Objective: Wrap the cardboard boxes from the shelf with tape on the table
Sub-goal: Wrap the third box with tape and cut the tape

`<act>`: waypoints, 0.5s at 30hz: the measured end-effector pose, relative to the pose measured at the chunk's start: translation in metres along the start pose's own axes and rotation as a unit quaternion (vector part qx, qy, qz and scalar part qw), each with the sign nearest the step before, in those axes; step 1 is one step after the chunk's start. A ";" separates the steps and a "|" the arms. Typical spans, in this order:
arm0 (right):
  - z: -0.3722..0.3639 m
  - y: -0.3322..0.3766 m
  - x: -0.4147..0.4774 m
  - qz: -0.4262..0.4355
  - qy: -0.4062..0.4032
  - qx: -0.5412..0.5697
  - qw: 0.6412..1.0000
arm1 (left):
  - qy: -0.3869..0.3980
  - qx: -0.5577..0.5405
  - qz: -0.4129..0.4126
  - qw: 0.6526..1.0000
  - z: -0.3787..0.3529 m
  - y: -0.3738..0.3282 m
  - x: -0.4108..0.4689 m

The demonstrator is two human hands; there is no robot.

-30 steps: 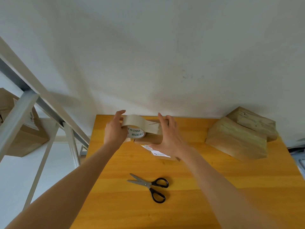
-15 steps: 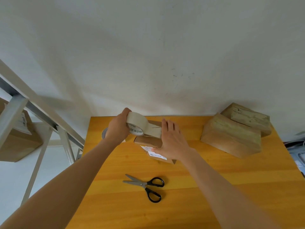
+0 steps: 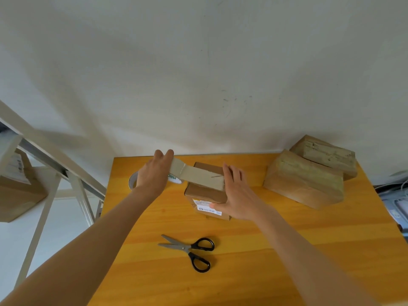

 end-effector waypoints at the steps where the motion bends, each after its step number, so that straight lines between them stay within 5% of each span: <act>1: -0.002 -0.003 -0.001 -0.004 0.004 0.005 1.000 | 0.005 0.011 0.000 1.000 -0.002 -0.002 0.000; 15: -0.011 -0.032 -0.014 -0.022 -0.001 0.001 1.000 | 0.023 0.066 -0.054 0.996 -0.044 -0.016 0.003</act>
Point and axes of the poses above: each hand's wrist, its own x-axis towards the middle knuckle, its own z-axis out of the back of the hand, y = z × x, the point moved 4 cm from there along x, towards the middle knuckle, and after that the axes turned 8 degrees about -x, right-handed, at the moved point
